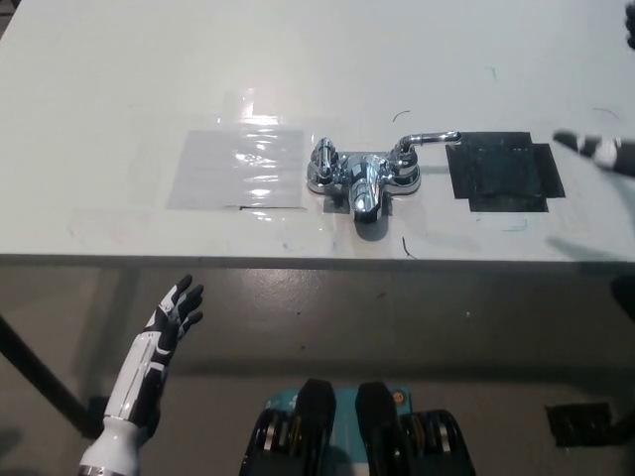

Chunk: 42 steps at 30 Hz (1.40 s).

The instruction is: The faucet is at the center of the desk and the robot turn off the faucet by turning the right faucet handle using the right hand

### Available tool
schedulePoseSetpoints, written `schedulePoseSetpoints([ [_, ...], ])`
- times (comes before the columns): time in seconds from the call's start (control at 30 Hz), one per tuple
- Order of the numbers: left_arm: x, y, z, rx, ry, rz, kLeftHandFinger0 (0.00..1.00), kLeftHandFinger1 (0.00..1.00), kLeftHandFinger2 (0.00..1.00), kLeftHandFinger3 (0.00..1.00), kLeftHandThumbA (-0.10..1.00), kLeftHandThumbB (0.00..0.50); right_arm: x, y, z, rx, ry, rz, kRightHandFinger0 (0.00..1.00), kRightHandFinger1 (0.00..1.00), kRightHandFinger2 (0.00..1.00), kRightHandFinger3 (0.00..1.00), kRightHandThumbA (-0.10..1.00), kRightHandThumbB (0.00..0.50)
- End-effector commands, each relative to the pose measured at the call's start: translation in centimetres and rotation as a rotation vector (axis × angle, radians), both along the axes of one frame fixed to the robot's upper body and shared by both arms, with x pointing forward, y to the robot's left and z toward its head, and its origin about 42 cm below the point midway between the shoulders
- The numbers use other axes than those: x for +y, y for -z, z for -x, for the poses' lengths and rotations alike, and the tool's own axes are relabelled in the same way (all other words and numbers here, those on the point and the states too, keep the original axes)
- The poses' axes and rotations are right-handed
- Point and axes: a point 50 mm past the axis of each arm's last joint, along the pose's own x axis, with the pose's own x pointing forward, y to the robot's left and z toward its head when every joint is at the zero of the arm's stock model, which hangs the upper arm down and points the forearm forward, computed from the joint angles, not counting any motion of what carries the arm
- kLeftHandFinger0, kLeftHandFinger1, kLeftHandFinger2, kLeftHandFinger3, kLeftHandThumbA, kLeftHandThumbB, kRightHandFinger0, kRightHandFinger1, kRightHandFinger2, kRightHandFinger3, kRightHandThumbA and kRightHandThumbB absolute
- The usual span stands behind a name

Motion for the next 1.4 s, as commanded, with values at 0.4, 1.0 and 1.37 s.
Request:
schedulePoseSetpoints([
  [0.4, -0.4, -1.3, -0.3, -0.073, 0.038, -0.008, 1.0, 1.0, 1.0, 1.0, 0.98, 0.255, 2.9, -9.7, -12.9, 0.365, -0.307, -0.012, 1.0, 1.0, 1.0, 1.0, 1.0, 0.305],
  [1.0, -0.3, -1.0, -0.1, -0.054, 0.044, -0.016, 1.0, 1.0, 1.0, 1.0, 0.98, 0.257, 6.9, -4.9, -15.6, 0.606, -0.305, -0.007, 1.0, 1.0, 1.0, 1.0, 1.0, 0.349],
  [1.37, -0.1, -1.2, -0.1, -0.055, 0.034, -0.012, 1.0, 1.0, 1.0, 1.0, 0.97, 0.265, 7.8, -4.2, -15.8, 0.64, -0.286, -0.003, 1.0, 1.0, 1.0, 1.0, 1.0, 0.373],
])
